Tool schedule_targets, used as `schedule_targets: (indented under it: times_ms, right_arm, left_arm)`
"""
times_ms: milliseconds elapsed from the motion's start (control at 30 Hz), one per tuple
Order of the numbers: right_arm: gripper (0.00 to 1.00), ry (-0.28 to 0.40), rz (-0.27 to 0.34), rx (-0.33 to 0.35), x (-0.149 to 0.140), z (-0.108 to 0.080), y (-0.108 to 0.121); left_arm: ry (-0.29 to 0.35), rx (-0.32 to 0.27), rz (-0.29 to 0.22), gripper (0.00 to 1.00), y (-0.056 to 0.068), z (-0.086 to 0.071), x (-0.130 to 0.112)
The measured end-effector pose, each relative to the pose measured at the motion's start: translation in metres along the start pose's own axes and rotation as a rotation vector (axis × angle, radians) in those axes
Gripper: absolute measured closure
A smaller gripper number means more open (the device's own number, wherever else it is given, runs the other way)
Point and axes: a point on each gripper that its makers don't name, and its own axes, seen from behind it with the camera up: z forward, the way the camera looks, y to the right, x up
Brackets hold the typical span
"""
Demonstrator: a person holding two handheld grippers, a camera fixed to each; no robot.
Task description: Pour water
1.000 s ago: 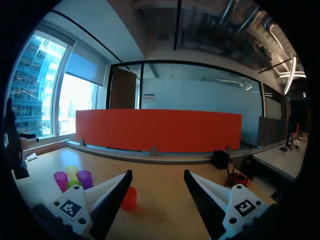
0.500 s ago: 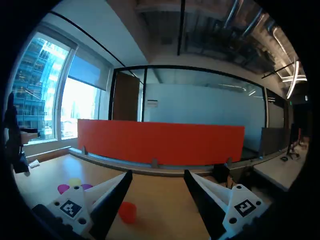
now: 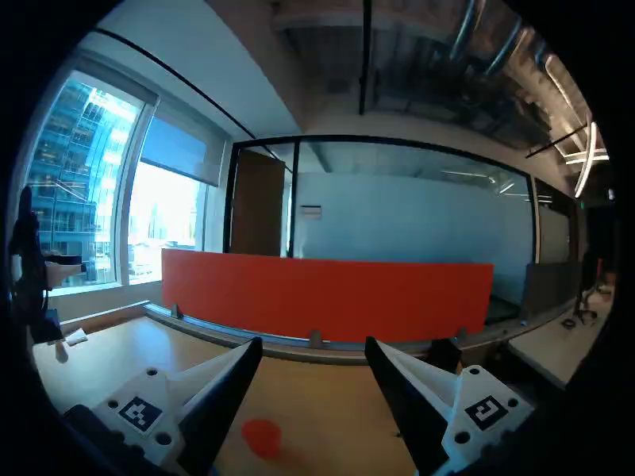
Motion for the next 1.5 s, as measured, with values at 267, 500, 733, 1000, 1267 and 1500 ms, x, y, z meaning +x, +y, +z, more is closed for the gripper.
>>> schedule_targets:
  times_ms: [267,500,733,1000,1267,1500]
  right_arm:
    - [0.00,-0.014,0.015,0.090,-0.002,0.002,-0.016]
    - [0.00,-0.003,0.030,0.191,0.007,0.000,-0.035]
    - [0.00,-0.013,0.042,0.255,0.006,-0.001,-0.047]
    - [0.00,-0.042,0.024,0.322,-0.001,-0.002,-0.061]
    - [0.00,-0.085,0.008,0.414,-0.008,-0.010,-0.083]
    - [0.00,-0.122,-0.003,0.490,-0.017,-0.016,-0.101]
  left_arm:
    - [-0.028,-0.128,-0.030,0.04,0.027,0.002,0.000]
    - [-0.044,-0.225,-0.053,0.04,0.046,0.002,0.004]
    - [-0.049,-0.278,-0.043,0.04,0.055,0.003,0.005]
    - [-0.072,-0.344,-0.031,0.04,0.070,0.003,-0.003]
    - [-0.102,-0.405,-0.013,0.04,0.080,0.003,-0.011]
    - [-0.133,-0.469,-0.002,0.04,0.095,0.001,-0.023]
